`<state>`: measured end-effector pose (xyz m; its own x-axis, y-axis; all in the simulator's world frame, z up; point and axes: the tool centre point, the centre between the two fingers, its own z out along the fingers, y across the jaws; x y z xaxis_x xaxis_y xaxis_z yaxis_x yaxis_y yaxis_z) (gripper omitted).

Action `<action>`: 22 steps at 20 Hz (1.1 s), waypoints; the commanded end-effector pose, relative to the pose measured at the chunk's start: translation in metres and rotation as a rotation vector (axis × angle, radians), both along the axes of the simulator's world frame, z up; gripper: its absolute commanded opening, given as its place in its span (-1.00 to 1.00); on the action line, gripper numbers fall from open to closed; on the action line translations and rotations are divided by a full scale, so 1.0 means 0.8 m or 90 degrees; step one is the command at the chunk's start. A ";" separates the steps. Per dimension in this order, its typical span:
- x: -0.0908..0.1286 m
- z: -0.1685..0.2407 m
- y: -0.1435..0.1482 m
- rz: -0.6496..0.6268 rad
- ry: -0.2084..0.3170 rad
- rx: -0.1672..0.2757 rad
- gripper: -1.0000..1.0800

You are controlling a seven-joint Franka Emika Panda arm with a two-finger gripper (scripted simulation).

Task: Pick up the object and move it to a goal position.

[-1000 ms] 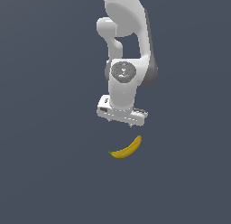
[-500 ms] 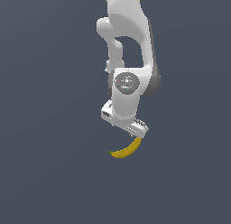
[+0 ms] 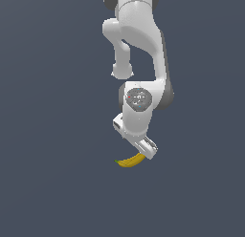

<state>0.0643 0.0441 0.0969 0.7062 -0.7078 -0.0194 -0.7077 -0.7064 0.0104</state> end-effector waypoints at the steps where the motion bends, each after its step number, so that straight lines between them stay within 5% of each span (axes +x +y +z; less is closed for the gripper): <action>1: 0.007 -0.007 0.004 -0.042 -0.002 -0.001 0.92; 12: 0.029 -0.029 0.019 -0.175 -0.010 -0.005 0.92; 22: 0.033 -0.035 0.022 -0.206 -0.012 -0.006 0.92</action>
